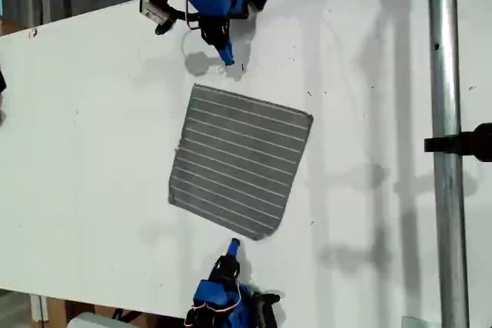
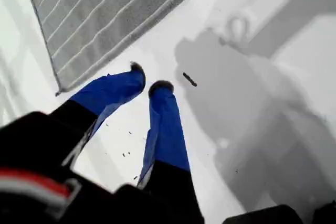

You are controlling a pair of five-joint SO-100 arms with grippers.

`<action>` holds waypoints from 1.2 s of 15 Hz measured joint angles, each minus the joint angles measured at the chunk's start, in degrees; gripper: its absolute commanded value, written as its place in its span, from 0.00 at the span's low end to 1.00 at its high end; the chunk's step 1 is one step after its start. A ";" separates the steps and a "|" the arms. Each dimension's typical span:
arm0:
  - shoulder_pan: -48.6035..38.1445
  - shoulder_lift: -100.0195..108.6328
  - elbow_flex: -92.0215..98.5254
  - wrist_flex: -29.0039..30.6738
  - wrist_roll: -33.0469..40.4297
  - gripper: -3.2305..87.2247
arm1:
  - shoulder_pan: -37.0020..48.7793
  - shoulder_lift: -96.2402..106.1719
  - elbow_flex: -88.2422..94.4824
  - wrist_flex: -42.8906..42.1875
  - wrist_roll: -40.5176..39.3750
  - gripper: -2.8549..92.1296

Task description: Grasp corners of a towel and fold twice.

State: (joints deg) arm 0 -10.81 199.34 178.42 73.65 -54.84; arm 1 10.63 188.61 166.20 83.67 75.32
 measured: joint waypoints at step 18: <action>-5.71 -0.09 0.00 -0.53 -23.38 0.01 | -14.68 -61.61 -46.32 -15.21 -5.45 0.03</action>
State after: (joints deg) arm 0 -16.52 199.25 178.42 73.12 -78.22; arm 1 -4.04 127.00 119.88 68.47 69.87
